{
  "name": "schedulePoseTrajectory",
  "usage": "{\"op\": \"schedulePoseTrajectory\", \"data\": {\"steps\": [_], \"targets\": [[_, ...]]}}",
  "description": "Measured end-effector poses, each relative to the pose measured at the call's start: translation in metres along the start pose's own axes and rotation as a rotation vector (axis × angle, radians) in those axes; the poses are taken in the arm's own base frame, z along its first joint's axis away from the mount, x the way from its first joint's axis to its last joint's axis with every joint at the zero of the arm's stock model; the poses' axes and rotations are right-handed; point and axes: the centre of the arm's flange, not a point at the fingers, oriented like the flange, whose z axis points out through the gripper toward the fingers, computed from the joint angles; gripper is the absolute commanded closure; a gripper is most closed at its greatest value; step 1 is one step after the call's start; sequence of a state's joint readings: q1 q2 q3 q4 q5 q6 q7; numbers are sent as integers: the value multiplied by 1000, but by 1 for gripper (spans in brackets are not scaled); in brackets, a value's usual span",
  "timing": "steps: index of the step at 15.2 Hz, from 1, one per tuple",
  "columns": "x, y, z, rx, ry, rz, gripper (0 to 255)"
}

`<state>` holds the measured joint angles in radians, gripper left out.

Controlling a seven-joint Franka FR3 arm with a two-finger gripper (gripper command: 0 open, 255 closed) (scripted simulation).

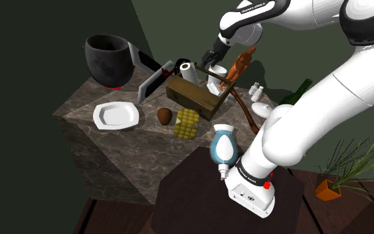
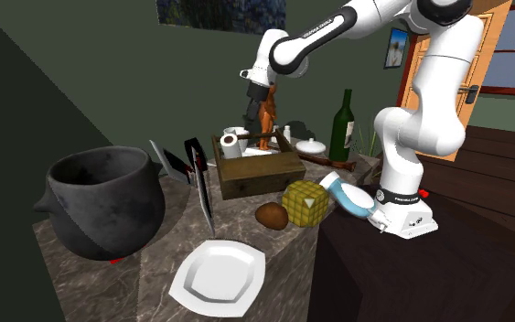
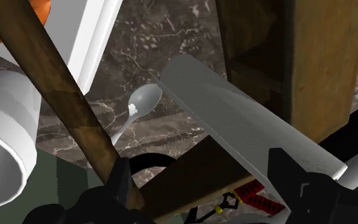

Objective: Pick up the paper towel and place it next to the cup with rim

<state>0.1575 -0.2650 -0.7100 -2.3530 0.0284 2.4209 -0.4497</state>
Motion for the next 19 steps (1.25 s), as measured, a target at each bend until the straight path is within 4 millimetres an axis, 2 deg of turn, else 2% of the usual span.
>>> {"op": "schedulePoseTrajectory", "data": {"steps": [4, 10, 11, 19], "targets": [[-1, 0, 21, 2, 2, -1, 0], [0, 0, 24, 2, 3, -1, 0], [0, 0, 24, 2, 3, -1, 255], [0, 0, 24, 2, 3, -1, 255]]}}
